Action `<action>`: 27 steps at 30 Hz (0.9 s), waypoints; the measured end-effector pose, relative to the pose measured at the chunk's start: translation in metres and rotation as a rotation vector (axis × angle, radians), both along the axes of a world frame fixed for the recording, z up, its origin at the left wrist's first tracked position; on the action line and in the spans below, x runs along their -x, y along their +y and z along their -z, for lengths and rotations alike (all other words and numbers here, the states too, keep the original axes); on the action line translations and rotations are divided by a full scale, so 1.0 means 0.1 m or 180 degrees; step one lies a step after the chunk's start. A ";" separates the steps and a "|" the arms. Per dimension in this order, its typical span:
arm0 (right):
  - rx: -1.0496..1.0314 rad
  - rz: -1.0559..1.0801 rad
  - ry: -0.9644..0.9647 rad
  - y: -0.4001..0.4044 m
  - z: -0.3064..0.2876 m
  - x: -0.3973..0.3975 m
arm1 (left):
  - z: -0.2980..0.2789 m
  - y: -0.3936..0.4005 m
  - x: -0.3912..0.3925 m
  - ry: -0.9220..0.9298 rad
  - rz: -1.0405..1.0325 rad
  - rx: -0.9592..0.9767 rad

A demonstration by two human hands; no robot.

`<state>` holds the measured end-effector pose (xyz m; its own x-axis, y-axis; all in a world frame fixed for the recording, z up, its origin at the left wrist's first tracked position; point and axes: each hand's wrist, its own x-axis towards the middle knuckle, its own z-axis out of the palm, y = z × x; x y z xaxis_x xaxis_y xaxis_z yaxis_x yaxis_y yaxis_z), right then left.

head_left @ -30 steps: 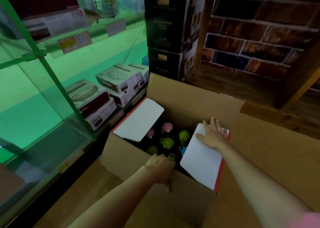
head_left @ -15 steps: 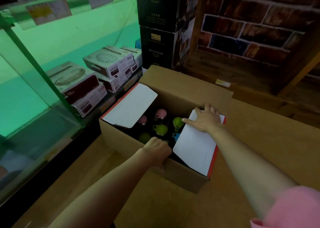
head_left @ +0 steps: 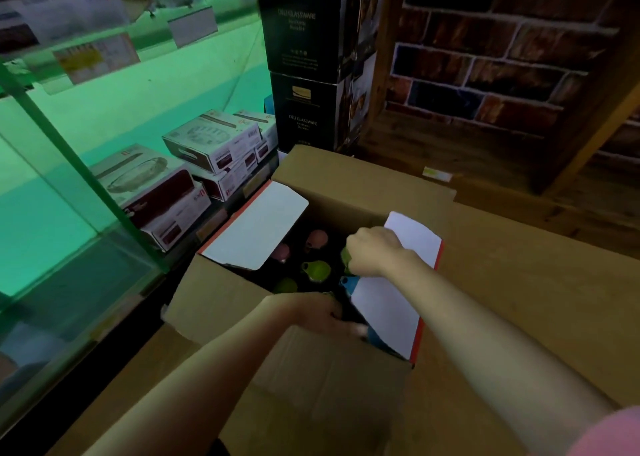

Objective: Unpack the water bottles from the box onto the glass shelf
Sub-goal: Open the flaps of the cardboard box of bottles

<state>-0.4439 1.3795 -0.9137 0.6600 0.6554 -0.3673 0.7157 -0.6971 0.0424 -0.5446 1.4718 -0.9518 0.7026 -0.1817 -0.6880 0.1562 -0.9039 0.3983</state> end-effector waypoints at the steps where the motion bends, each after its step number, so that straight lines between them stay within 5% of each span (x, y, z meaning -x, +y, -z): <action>1: 0.0296 -0.0026 -0.0206 0.00 -0.13 0.01 | -0.04 0.01 -0.02 -0.0084 -0.0118 0.0143; 7: 0.1973 0.0417 0.0151 -0.30 -0.21 -0.05 | 0.05 0.28 -0.18 -0.0870 -0.0339 -0.0225; 18: 0.1826 0.1250 0.0377 -0.70 0.51 0.09 | 0.42 0.55 -0.04 -0.0486 -0.0550 -0.1102; 27: 0.2711 0.0791 -0.0575 -0.62 0.64 0.09 | 0.18 0.60 0.01 -0.1164 -0.0663 -0.1644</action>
<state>-0.4526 1.3178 -0.9773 0.8408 0.0399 -0.5398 0.4812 -0.5118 0.7117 -0.5457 1.5313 -0.9693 0.8920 0.2723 -0.3609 0.2855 -0.9582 -0.0174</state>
